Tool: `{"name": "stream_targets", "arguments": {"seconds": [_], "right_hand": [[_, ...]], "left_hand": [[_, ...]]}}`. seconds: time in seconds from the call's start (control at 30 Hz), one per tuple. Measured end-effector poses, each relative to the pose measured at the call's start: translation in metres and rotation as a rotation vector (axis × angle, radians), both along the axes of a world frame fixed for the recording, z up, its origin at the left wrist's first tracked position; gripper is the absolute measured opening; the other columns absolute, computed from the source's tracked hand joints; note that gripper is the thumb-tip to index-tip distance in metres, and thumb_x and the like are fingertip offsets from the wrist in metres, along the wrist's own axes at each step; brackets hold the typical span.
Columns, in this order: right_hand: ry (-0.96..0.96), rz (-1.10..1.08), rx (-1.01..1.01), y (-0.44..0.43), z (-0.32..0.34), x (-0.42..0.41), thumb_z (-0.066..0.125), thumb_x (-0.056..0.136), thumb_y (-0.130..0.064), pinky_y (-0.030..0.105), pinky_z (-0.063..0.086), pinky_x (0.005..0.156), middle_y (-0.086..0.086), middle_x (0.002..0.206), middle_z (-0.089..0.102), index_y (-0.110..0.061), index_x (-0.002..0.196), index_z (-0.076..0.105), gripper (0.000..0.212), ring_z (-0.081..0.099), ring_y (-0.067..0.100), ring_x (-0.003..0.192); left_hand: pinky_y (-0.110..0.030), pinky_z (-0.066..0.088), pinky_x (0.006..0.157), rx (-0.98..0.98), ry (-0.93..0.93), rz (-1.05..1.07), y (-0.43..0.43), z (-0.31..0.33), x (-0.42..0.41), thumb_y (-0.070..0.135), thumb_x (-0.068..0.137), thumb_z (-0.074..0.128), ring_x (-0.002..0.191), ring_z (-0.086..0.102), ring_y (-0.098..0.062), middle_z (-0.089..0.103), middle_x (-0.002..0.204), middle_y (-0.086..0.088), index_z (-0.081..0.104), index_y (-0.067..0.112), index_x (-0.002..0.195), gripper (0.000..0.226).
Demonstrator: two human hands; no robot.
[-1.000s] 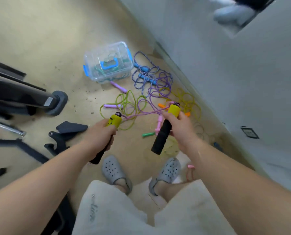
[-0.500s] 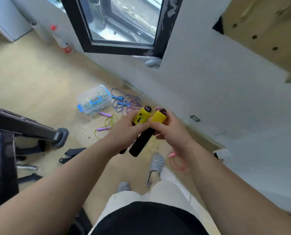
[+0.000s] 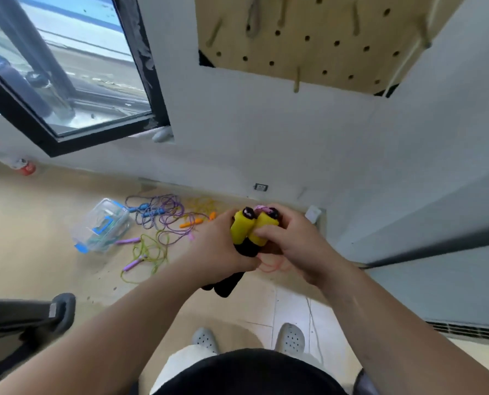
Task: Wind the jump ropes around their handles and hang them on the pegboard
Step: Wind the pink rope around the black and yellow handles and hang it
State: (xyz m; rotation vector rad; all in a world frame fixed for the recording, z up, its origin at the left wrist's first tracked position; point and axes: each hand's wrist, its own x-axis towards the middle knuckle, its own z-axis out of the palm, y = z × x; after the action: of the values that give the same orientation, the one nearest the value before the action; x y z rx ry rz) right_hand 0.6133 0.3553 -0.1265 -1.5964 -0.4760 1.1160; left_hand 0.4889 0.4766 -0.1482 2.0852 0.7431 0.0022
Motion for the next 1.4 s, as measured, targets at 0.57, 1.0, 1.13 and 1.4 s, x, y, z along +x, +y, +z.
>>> {"name": "stream_targets", "arguments": {"seconds": [0.57,1.0,1.13,1.4], "right_hand": [[-0.41,0.178,0.218,-0.143,0.041,0.134,0.07,0.075,-0.065,0.037,0.047,0.068,-0.003,0.07,0.057,-0.02,0.077,0.061,0.046,0.056,0.012,0.069],[-0.403,0.047,0.158,-0.099,0.044,0.14,0.06,0.099,-0.034,0.027,0.035,0.053,-0.015,0.058,0.048,-0.017,0.095,0.064,0.018,0.041,0.005,0.051],[-0.462,0.045,-0.018,-0.072,0.034,0.143,0.043,0.107,-0.033,0.021,0.031,0.058,-0.022,0.054,0.049,-0.018,0.092,0.071,0.035,0.042,-0.001,0.053],[-0.646,0.173,-0.138,-0.004,0.011,0.121,0.038,0.107,-0.037,0.03,0.043,0.061,-0.018,0.063,0.053,-0.03,0.076,0.052,0.034,0.05,0.005,0.061]], "left_hand": [[-0.02,0.05,0.059,-0.164,-0.134,-0.09,-0.131,0.085,0.114,-0.001,0.067,0.081,0.065,0.06,0.0,0.063,0.074,0.02,0.048,0.029,0.112,0.063],[-0.037,0.044,0.059,-0.195,-0.175,0.092,-0.074,0.049,0.14,0.018,0.072,0.069,0.066,0.05,-0.016,0.057,0.084,-0.01,0.054,0.022,0.1,0.032],[-0.046,0.047,0.065,-0.316,-0.145,0.018,-0.023,0.041,0.13,0.004,0.077,0.066,0.073,0.057,-0.026,0.06,0.101,-0.028,0.056,0.024,0.107,0.038],[-0.051,0.05,0.084,-1.027,-0.422,0.323,0.027,0.033,0.143,-0.002,0.064,0.054,0.079,0.06,-0.032,0.061,0.081,-0.016,0.058,0.001,0.096,0.032]]}}
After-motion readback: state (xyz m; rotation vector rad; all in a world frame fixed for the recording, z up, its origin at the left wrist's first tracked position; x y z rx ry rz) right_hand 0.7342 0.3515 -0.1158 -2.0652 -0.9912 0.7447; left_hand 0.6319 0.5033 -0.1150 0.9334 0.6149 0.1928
